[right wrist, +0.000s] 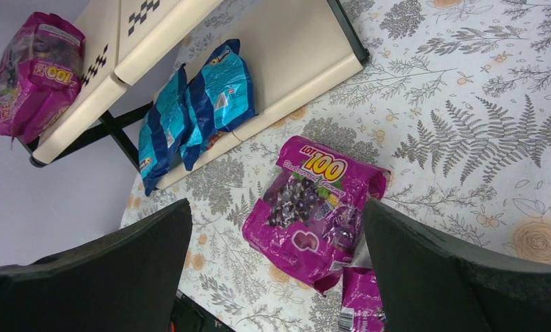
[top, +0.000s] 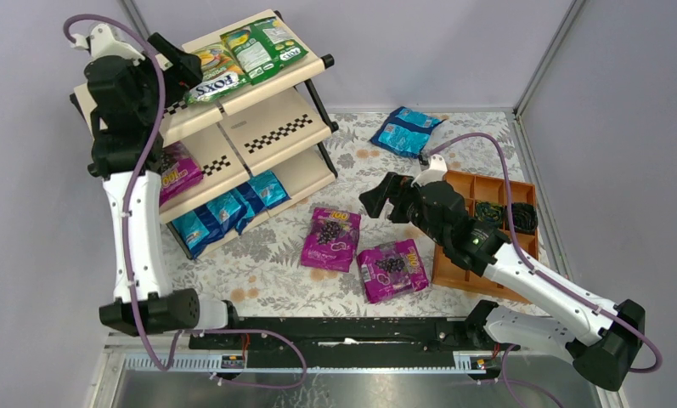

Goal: Place and organize the candy bags onto the shelf

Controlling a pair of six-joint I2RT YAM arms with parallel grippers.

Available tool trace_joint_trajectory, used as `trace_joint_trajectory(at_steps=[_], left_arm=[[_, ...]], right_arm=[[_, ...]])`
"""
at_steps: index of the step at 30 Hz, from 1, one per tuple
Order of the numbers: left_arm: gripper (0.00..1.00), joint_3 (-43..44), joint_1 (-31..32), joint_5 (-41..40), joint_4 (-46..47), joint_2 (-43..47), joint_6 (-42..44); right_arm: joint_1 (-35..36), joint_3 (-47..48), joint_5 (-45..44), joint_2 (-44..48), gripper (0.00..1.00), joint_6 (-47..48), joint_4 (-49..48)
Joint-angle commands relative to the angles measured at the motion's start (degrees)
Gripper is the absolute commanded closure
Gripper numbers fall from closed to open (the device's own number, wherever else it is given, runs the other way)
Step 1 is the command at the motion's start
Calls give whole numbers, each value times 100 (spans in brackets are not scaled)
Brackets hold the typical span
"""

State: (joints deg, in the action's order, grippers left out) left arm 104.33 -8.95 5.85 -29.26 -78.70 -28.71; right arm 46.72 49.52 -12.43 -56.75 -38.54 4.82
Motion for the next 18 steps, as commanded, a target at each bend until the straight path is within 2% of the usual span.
trace_joint_trajectory(at_steps=[1,4,6,8,10,14,18], left_arm=[[1,224,-30,523,401,929,-48],[1,-327,-17,1894,1103,1443,-545],[1,-1153,106,2962,2155,1848,-1045],[1,-1945,516,3568,3096,2138,-1408],[1,-2610,1243,3659,3570,2351,-1234],[1,-3411,2753,3069,2982,2689,-212],[1,-4429,3649,2671,2805,3041,208]], right_arm=[[10,-14,-158,63,0,366,156],[11,-144,-214,113,0,583,340],[12,-254,-217,144,0,746,467],[12,-312,-205,157,0,901,665],[12,-347,-178,164,0,1043,877],[12,-506,-122,213,0,1133,1192],[10,-790,-99,245,0,1015,1237]])
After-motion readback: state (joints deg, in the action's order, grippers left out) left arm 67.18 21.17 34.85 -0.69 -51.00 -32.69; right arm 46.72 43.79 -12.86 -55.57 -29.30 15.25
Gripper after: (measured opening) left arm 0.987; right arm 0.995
